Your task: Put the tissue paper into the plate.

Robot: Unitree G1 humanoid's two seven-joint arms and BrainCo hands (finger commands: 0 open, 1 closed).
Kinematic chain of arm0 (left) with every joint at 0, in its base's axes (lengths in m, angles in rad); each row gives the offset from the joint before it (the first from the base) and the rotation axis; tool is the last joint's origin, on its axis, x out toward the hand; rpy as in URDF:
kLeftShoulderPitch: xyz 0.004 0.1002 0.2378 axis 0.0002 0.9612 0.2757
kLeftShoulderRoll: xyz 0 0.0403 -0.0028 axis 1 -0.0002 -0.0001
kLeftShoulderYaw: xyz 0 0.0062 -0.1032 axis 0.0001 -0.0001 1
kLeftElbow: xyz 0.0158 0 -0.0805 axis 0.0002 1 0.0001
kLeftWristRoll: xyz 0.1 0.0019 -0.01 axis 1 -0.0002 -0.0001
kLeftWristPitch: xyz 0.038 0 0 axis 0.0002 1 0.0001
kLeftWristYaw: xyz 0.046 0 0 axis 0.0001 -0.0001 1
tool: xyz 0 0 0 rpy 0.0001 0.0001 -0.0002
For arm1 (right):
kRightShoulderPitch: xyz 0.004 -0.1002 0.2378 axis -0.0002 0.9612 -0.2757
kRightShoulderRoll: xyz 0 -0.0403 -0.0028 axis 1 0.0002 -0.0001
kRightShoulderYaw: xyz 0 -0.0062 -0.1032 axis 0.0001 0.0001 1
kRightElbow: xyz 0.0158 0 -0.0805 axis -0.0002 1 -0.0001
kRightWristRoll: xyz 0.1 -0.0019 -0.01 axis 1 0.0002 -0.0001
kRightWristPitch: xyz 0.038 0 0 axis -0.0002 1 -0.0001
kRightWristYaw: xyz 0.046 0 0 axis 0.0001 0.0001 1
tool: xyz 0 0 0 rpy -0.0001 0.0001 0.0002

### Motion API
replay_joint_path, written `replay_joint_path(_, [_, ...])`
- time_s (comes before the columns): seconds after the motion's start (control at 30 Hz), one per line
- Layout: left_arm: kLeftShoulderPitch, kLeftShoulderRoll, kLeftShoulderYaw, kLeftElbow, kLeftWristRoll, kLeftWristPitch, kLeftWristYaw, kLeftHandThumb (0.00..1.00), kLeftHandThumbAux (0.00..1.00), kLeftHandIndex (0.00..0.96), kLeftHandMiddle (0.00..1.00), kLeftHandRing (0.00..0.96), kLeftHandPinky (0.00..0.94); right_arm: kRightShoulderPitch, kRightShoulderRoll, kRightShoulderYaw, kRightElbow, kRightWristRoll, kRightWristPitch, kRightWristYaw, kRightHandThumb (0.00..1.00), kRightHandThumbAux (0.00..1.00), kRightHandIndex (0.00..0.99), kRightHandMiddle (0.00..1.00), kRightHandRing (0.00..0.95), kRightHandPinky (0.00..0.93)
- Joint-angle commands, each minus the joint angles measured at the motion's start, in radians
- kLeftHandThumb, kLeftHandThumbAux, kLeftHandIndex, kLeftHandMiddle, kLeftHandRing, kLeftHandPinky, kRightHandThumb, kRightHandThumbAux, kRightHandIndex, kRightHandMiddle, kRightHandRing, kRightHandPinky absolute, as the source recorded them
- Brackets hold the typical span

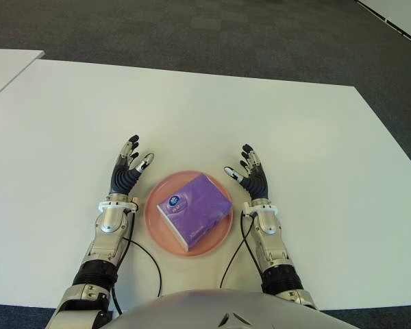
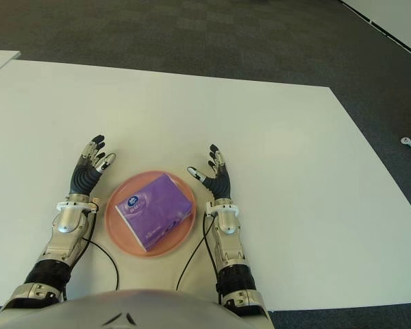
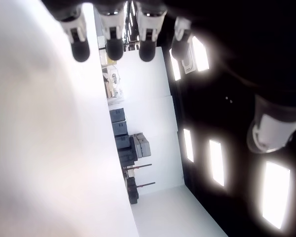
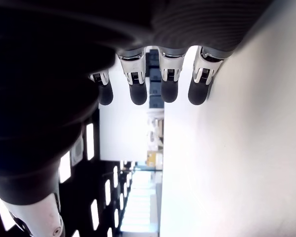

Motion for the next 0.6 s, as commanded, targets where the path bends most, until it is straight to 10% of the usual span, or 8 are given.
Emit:
replay_joint_path(0.03, [0.057, -0.027, -0.001, 0.04, 0.0, 0.004, 0.006, 0.0, 0.505, 0.0, 0.0, 0.0, 0.0, 0.064, 0.015, 0.007, 0.021, -0.009, 0.072, -0.019, 0.085, 0.73, 0.0, 0.0, 0.0, 0.0])
replay_joint_path(0.6, [0.061, -0.027, 0.01, 0.018, 0.009, 0.017, 0.005, 0.0, 0.522, 0.0, 0.0, 0.0, 0.0, 0.081, 0.024, 0.019, -0.001, -0.018, 0.072, -0.043, 0.067, 0.732, 0.0, 0.0, 0.0, 0.0])
